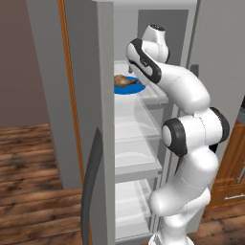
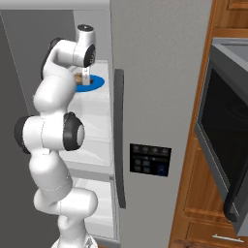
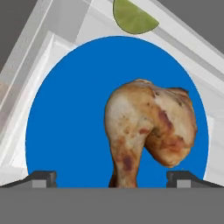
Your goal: Transport the chicken drumstick from the fridge to the microwave and turn on the microwave.
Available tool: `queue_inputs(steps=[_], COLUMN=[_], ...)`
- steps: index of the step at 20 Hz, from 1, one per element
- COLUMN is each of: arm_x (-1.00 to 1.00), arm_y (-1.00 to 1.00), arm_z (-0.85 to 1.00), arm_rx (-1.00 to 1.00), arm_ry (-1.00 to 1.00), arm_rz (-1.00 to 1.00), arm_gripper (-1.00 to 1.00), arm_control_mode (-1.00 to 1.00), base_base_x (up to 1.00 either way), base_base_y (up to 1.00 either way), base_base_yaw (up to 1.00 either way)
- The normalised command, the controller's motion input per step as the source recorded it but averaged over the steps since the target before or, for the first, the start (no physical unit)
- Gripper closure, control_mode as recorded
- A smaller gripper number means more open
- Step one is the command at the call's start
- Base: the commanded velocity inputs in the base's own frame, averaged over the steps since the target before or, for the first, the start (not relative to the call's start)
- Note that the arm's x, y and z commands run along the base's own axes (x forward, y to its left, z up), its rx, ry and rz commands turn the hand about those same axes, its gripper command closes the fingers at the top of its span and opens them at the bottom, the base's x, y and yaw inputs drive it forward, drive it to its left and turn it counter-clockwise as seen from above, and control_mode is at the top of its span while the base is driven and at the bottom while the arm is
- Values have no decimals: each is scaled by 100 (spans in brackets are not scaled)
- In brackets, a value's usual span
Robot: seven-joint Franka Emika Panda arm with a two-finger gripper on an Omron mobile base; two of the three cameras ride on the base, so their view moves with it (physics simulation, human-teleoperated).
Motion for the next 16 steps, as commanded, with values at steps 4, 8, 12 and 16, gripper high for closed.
queue_inputs(steps=[4,8,12,16], arm_x=[33,31,22,4], arm_y=[0,0,0,3], arm_z=[0,0,-3,-15], arm_rx=[0,0,0,0], arm_ry=[0,0,4,10], arm_rz=[0,0,0,0], arm_gripper=[-100,-100,-100,-100], arm_control_mode=[-100,-100,-100,-100], base_base_x=[0,0,0,0], base_base_y=[0,0,0,0], base_base_yaw=[0,0,0,0])
